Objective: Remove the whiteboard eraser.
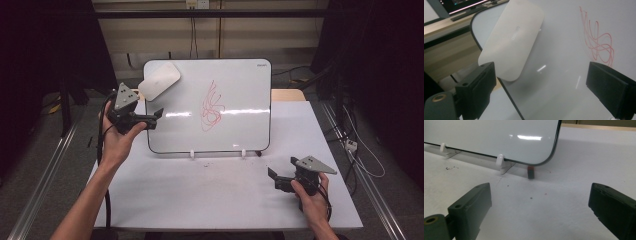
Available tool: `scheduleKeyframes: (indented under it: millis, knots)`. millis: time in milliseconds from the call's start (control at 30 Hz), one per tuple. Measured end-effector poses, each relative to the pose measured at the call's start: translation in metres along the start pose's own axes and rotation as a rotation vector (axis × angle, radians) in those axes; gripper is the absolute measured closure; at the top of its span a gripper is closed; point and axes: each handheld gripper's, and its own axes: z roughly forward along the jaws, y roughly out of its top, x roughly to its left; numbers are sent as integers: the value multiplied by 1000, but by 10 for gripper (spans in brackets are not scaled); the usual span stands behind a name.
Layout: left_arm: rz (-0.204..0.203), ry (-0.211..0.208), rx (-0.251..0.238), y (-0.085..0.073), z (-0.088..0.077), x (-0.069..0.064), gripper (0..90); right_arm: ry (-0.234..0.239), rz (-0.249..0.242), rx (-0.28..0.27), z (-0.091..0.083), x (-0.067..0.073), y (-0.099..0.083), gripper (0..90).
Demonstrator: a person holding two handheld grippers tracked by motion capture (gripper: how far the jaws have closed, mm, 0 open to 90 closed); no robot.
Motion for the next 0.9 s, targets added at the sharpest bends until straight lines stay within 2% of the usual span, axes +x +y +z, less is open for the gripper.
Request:
scheduleKeyframes:
  millis: [167, 267, 333, 467, 600, 767, 900]
  knots:
    - [40, 9, 13, 4, 5, 3, 52, -2, -1, 0, 0, 0, 0, 45]
    - [94, 30, 21, 8, 8, 6, 66, -4, -4, -2, -1, 0, 0, 45]
    - [112, 32, 7, 12, 10, 9, 66, -4, -5, -1, -1, 0, 0, 45]
    - [216, 64, 21, 21, 16, 10, 87, -1, -3, 2, 0, 2, 1, 45]
    - [278, 68, 37, 26, 24, 10, 98, 0, -10, -1, -2, 3, 1, 45]
    - [320, 70, 58, 30, 34, 10, 99, -1, -11, -3, -2, 3, 1, 45]
    - [330, 88, 62, 29, 40, 13, 117, 2, -14, -1, -2, 4, 1, 45]
